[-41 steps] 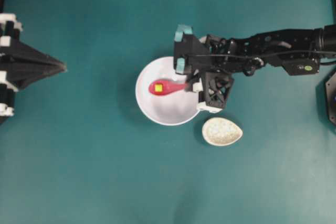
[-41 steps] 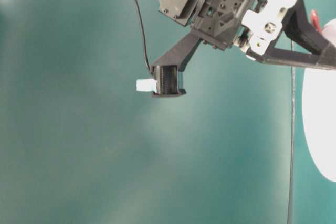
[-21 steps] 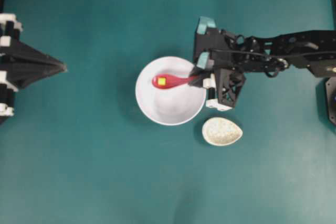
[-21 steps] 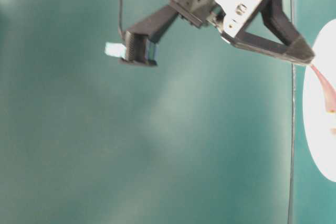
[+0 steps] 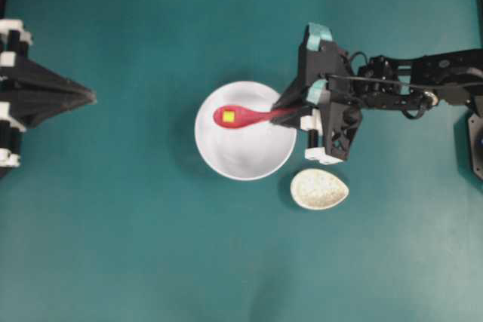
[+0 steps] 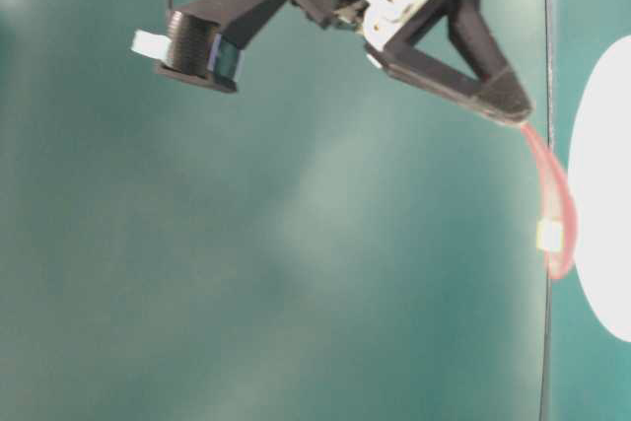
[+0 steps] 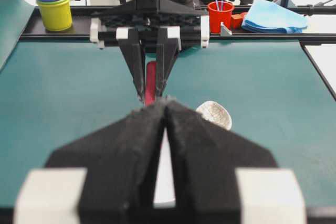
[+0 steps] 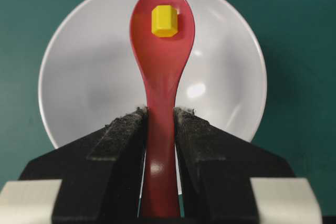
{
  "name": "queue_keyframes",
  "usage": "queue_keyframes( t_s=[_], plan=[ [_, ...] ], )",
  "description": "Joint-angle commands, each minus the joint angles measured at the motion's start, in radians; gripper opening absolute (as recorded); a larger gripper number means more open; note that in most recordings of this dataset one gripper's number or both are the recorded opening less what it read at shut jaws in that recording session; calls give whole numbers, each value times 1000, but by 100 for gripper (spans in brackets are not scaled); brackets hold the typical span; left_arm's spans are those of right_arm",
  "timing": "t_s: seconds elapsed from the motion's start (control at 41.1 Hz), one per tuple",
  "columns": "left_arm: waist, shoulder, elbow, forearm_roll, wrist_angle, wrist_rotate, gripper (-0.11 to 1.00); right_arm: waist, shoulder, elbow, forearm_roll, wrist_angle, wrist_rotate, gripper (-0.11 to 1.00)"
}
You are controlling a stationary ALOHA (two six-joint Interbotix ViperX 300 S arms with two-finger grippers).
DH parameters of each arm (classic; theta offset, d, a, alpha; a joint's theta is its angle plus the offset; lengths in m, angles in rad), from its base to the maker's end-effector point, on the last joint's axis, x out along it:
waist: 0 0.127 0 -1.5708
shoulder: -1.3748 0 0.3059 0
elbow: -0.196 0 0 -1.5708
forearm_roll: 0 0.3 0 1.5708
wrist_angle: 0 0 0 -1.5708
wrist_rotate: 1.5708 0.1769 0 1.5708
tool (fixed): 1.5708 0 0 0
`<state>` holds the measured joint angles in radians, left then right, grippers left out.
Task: Scoop the yellow hexagonal prism block from the bowl with a spoon using the right arm.
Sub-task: 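Raise the spoon carrying the yellow block up out of the bowl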
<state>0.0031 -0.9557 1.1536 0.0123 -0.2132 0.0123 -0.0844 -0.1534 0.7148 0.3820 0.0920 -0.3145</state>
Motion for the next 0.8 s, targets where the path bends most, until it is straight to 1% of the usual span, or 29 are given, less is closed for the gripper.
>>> queue_keyframes(
  t_s=[0.0,0.267,0.778],
  plan=[
    [0,6,-23,2,-5,2,6,2,-41,-11,3,-8,-2,25],
    [0,6,-23,3,-5,0,6,2,-86,-3,2,-6,-2,25],
    [0,2,-25,2,-5,-2,6,2,-212,54,2,-3,-2,25]
  ],
)
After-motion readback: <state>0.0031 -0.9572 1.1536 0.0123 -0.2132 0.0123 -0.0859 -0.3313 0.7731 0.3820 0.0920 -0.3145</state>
